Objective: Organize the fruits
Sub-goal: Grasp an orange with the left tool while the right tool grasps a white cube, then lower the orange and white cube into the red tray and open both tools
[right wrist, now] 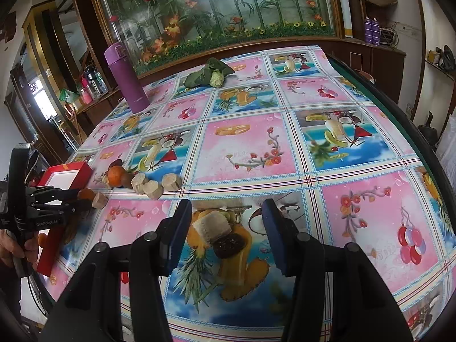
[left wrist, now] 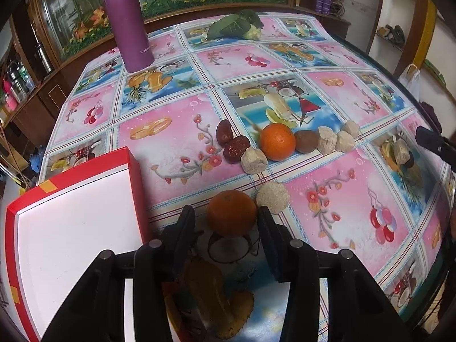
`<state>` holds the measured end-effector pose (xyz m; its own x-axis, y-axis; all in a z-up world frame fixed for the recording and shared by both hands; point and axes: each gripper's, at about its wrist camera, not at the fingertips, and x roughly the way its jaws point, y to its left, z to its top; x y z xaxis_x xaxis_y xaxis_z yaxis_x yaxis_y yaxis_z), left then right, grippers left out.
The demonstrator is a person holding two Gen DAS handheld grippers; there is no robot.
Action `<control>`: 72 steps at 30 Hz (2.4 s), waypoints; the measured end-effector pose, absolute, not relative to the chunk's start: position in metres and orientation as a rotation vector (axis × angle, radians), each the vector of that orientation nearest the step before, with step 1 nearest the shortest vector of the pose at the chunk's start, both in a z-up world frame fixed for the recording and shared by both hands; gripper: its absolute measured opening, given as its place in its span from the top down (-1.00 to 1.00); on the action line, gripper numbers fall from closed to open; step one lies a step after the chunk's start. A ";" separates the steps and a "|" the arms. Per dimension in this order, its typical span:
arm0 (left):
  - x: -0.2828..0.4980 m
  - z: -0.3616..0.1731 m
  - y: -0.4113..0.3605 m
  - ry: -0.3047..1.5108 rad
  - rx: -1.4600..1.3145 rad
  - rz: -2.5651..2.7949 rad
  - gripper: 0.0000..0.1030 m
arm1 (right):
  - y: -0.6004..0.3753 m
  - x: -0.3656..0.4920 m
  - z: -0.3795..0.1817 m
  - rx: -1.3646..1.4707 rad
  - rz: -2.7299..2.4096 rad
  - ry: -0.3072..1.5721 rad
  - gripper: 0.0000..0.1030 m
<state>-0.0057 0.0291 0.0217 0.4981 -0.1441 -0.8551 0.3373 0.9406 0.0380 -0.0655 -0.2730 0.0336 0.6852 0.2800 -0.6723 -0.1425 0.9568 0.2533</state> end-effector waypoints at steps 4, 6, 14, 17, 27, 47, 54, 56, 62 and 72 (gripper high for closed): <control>-0.003 0.022 0.027 1.011 0.179 -0.292 0.29 | -0.267 -0.067 0.033 0.159 0.258 0.785 -0.03; -0.002 0.021 0.027 1.012 0.161 -0.282 0.30 | -0.261 -0.068 0.031 0.124 0.273 0.795 -0.03; -0.015 0.021 0.030 1.003 0.081 -0.276 0.31 | -0.248 -0.065 0.024 0.049 0.288 0.821 -0.06; -0.026 0.025 0.030 0.989 0.065 -0.288 0.31 | -0.242 -0.063 0.022 0.025 0.296 0.830 -0.06; -0.065 0.029 0.026 0.977 0.028 -0.353 0.31 | -0.228 -0.053 0.013 -0.047 0.289 0.845 0.04; -0.101 0.052 0.052 0.903 -0.049 -0.327 0.31 | -0.216 -0.069 0.030 0.063 0.364 0.761 0.31; -0.114 0.062 0.082 0.861 -0.082 -0.275 0.31 | -0.150 -0.076 0.035 0.056 0.489 0.761 0.31; -0.117 0.063 0.094 0.852 -0.101 -0.251 0.31 | -0.125 -0.079 0.038 0.043 0.530 0.753 0.31; -0.126 0.063 0.138 0.822 -0.149 -0.151 0.31 | -0.056 -0.079 0.051 0.019 0.631 0.732 0.31; -0.129 0.051 0.192 0.817 -0.164 0.039 0.31 | 0.046 -0.066 0.055 -0.033 0.735 0.755 0.31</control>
